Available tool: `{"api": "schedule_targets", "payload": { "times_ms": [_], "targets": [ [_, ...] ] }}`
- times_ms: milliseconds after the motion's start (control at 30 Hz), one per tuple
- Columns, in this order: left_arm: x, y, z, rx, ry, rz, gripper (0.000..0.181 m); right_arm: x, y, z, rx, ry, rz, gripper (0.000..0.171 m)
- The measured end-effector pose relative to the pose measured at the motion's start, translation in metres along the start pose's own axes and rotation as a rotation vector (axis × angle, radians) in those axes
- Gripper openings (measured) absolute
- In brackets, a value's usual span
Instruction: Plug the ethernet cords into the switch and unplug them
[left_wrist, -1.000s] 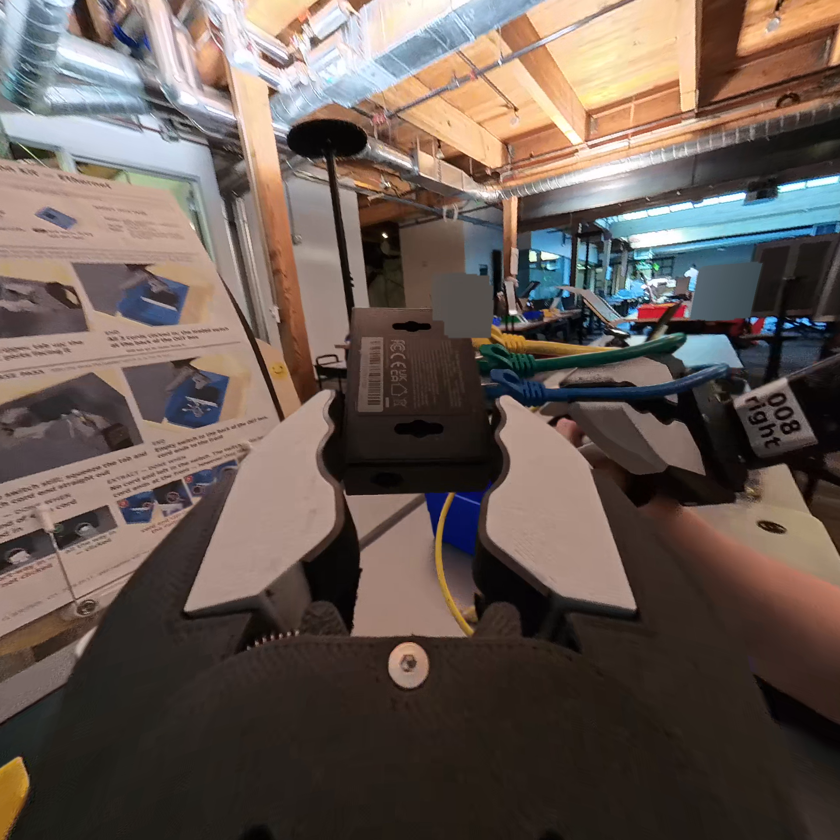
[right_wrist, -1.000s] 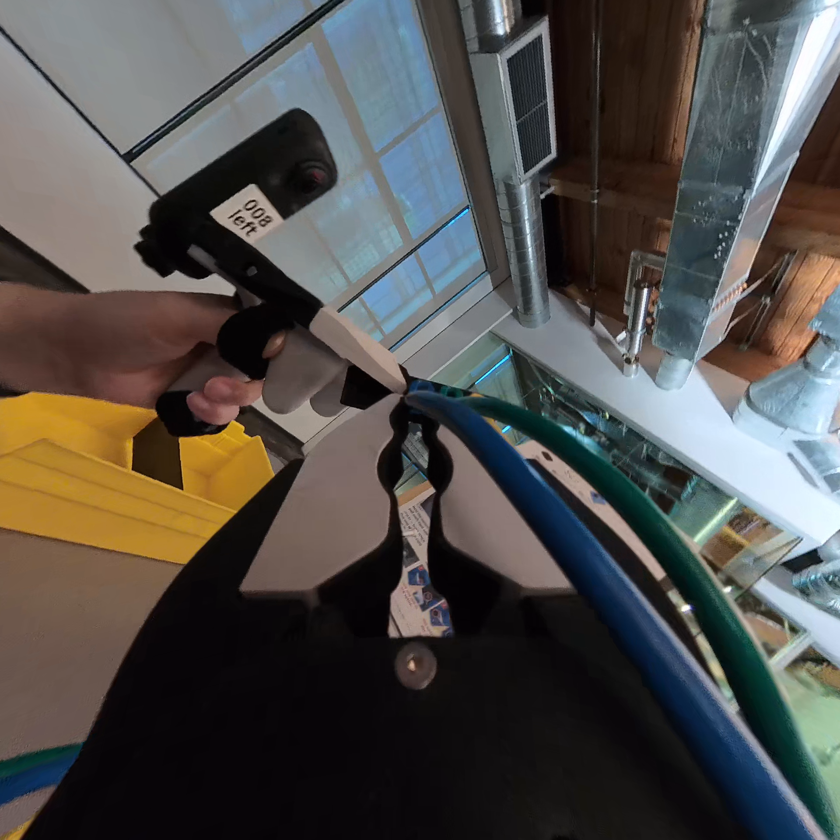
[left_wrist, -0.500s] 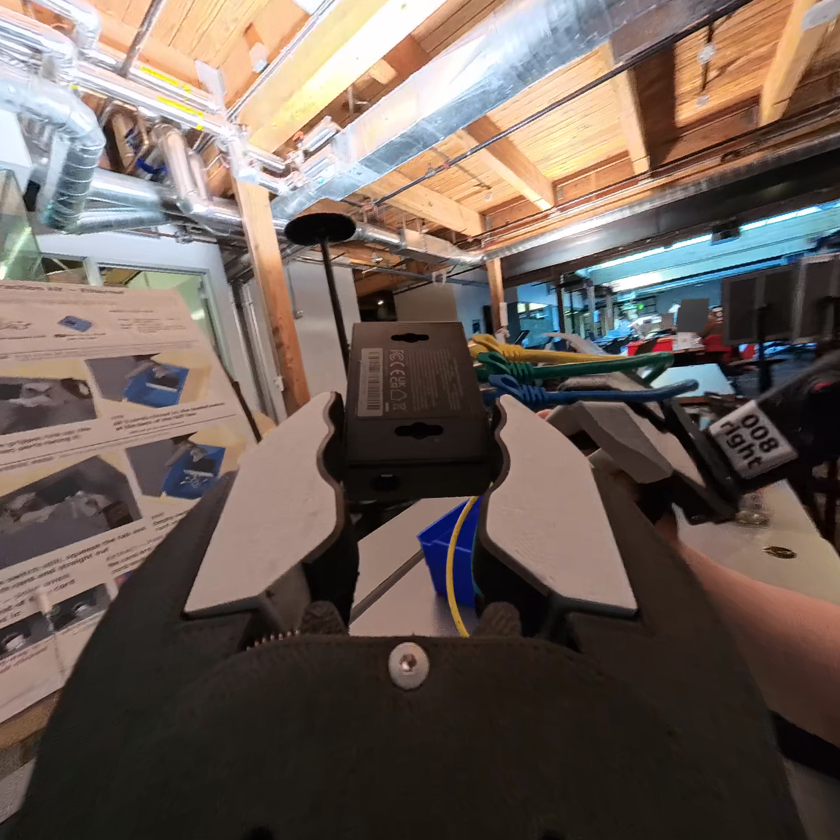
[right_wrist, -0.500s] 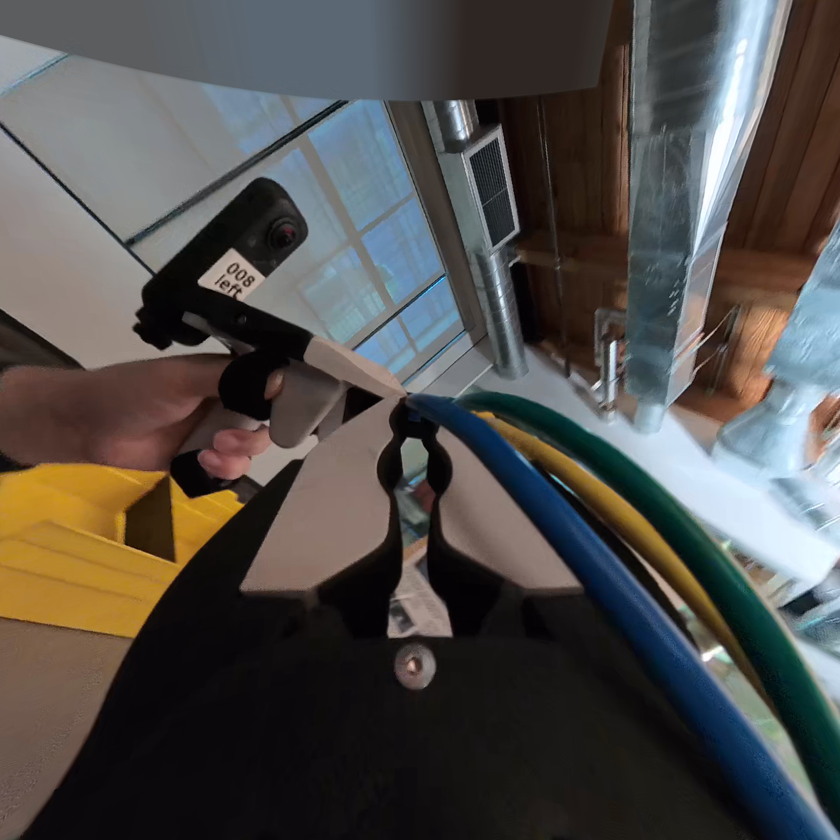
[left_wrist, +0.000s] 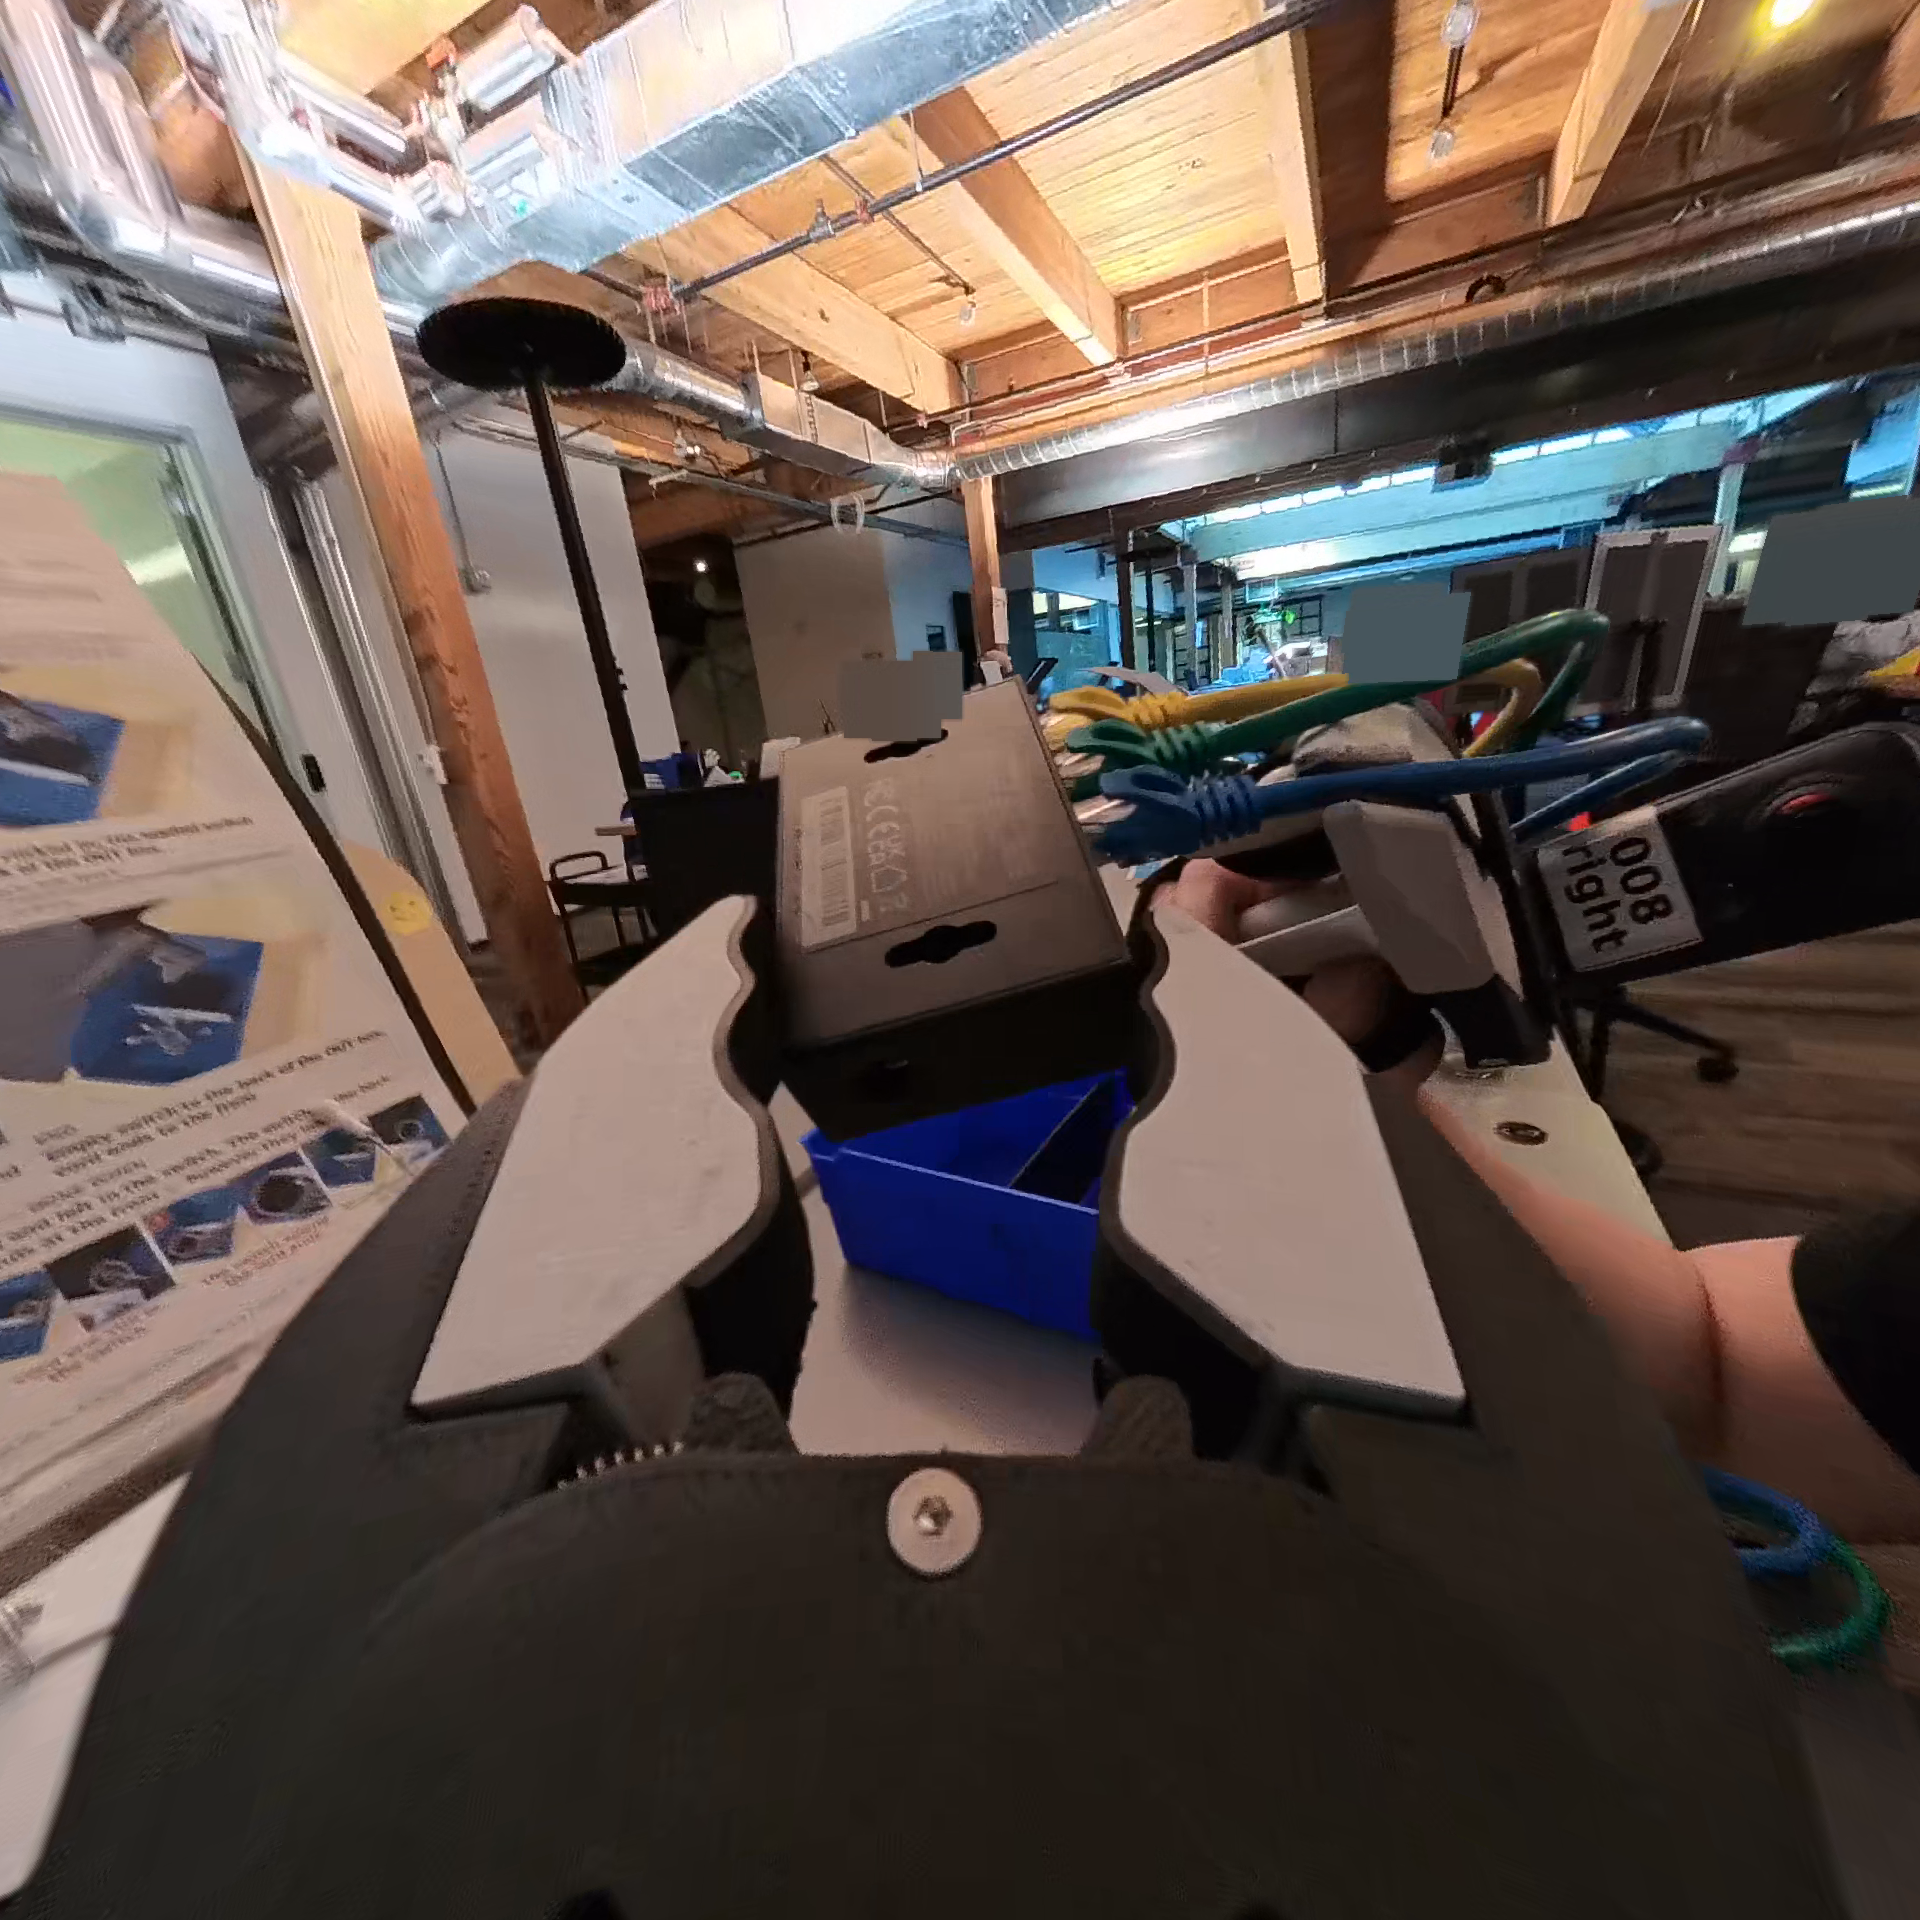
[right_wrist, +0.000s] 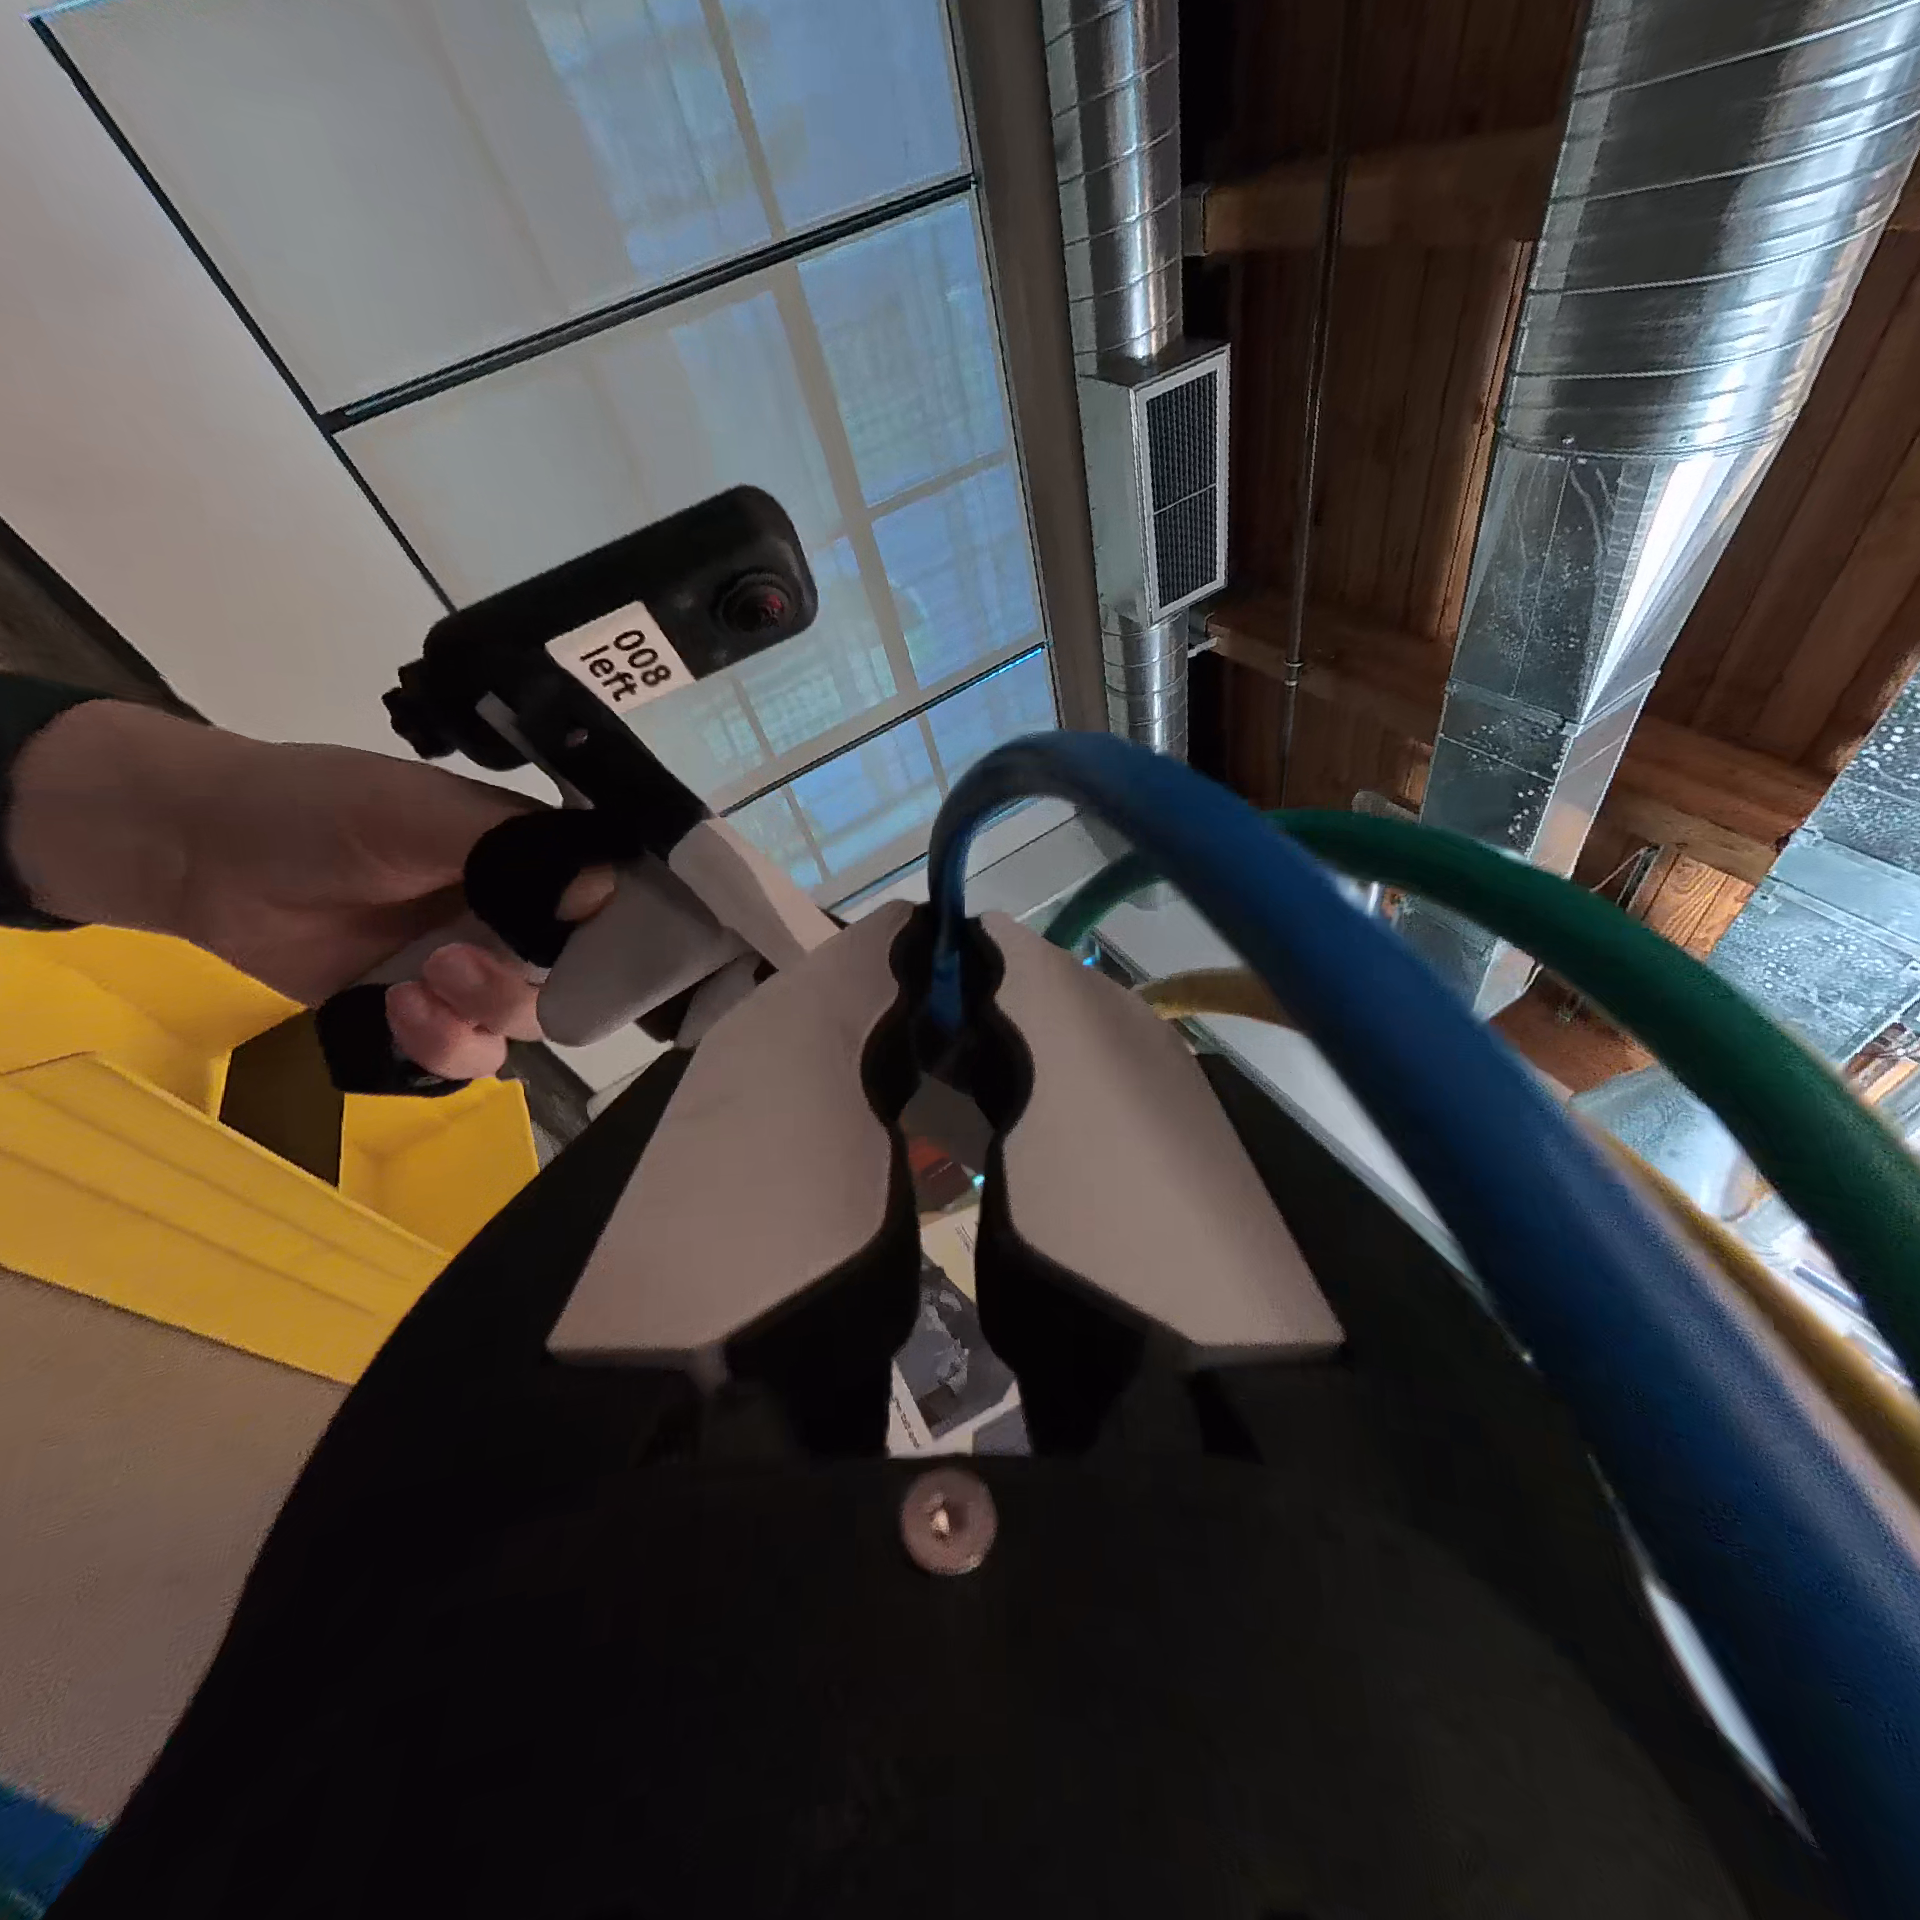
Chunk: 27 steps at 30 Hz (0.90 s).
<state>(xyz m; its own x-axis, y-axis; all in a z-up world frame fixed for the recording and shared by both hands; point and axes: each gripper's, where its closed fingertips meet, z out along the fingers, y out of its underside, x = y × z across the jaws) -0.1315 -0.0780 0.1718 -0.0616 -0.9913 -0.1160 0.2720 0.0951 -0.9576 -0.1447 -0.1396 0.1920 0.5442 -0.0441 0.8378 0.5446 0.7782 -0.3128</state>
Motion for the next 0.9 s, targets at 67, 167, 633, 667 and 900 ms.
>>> {"api": "schedule_targets", "payload": {
  "times_ms": [67, 167, 633, 667, 900],
  "targets": [
    [-0.003, 0.002, 0.002, 0.010, -0.023, 0.003, 0.064, 0.001, 0.005, -0.001, -0.021, -0.012, -0.001, 0.006],
    [-0.008, -0.002, 0.001, 0.048, -0.073, 0.028, 0.064, 0.003, 0.010, 0.000, -0.036, -0.009, 0.046, 0.004],
    [0.001, -0.027, -0.012, 0.245, -0.157, 0.118, 0.063, 0.008, 0.004, 0.000, 0.014, 0.001, 0.181, 0.008],
    [0.001, -0.027, -0.012, 0.243, -0.162, 0.126, 0.063, 0.008, 0.004, 0.000, 0.011, 0.004, 0.183, 0.008],
    [0.001, -0.023, -0.010, 0.240, -0.161, 0.101, 0.063, 0.008, 0.006, -0.001, 0.015, -0.010, 0.218, 0.008]
  ]
}}
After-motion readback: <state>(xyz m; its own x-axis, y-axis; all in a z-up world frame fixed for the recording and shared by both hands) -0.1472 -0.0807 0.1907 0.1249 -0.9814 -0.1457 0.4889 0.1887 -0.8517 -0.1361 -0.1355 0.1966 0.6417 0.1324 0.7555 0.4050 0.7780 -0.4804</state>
